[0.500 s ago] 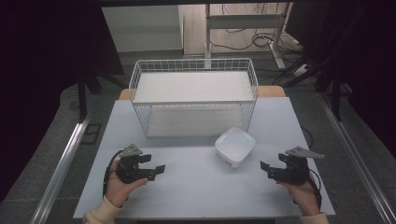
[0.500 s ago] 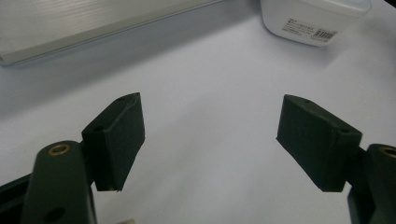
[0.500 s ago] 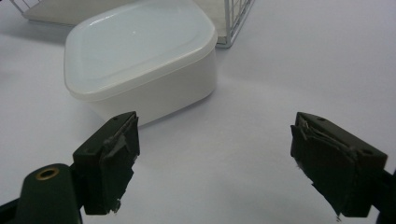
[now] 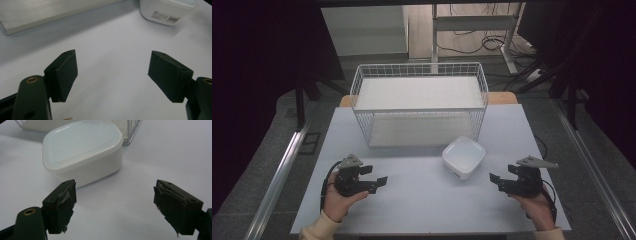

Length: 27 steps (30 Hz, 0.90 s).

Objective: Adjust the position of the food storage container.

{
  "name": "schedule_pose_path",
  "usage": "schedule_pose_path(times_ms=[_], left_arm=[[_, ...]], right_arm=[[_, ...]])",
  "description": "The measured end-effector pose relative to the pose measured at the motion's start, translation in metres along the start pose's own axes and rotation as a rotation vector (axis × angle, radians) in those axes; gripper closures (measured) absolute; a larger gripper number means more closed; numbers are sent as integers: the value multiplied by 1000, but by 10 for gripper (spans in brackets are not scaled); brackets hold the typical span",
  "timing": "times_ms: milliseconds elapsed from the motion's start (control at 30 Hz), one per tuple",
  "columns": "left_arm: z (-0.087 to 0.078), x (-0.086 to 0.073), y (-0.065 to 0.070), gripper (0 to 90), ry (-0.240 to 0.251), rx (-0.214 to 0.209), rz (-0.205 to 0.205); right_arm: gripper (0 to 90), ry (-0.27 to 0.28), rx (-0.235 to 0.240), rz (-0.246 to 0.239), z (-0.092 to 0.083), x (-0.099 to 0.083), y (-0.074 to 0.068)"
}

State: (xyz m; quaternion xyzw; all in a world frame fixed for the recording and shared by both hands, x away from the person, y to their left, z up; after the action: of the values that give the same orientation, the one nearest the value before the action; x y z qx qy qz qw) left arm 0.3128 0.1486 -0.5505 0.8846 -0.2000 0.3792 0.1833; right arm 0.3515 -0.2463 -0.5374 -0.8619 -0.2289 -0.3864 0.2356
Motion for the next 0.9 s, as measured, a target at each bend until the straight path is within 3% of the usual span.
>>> schedule_pose_path(times_ms=[200, 400, 667, 900], left_arm=[[3, 0, 0, 229, -8, -12, -9], [8, -3, 4, 227, -30, -13, 16], [-3, -7, -2, 231, -6, 26, 18], [-6, -3, -8, 232, 2, 31, 2]], right_arm=[[195, 5, -4, 14, 1, 5, 2], [210, 2, -14, 16, 1, 10, 7], [236, -14, 16, -7, -1, 22, 0], [250, -33, 23, -26, -6, 28, -4]])
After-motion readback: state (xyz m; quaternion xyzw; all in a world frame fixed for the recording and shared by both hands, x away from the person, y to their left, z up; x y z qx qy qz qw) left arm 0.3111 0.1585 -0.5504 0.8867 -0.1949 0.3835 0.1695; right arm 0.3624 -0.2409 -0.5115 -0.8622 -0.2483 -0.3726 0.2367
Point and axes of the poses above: each handheld gripper's, and its own axes: z roughly forward along the jaws, x roughly out of its top, y roughly to its right, the point moved 10 cm from there along z, roughly forward along the jaws, and after that the axes turned 8 degrees about x, right-handed, at the moved point
